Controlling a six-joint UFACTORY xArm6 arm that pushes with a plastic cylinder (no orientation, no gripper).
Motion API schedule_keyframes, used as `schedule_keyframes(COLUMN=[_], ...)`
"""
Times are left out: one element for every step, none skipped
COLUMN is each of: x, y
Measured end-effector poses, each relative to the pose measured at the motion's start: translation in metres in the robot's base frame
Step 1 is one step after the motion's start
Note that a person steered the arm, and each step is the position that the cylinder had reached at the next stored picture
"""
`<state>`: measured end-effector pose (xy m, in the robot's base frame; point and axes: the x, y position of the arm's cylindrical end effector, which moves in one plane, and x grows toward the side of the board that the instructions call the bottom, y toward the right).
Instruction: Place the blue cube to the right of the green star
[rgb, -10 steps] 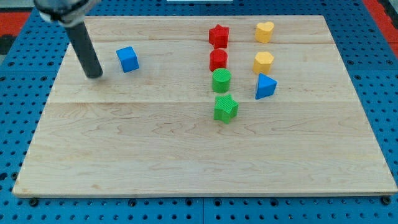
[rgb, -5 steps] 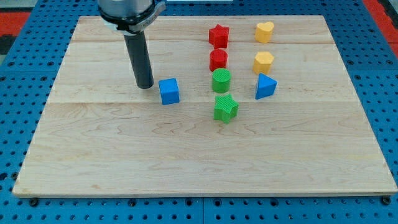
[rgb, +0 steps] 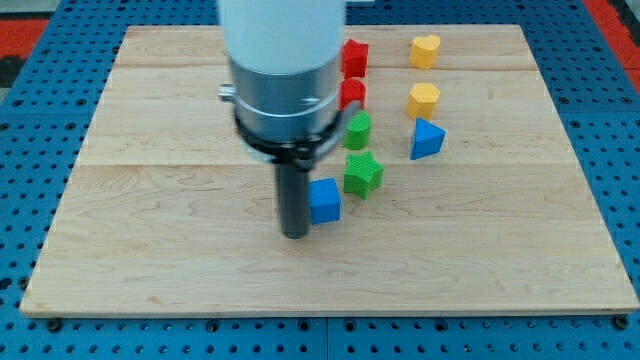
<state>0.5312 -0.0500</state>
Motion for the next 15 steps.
schedule_keyframes(x=[-0.021,-0.028,-0.030,-0.037,-0.041,-0.041,-0.018,0.002,0.025,0.017,-0.013,-0.009,0.010,-0.002,-0.005], y=[-0.039,0.009,0.033,0.016,0.031,0.060,0.080,0.086,0.092,0.121,0.150,0.152,0.069,0.059,0.109])
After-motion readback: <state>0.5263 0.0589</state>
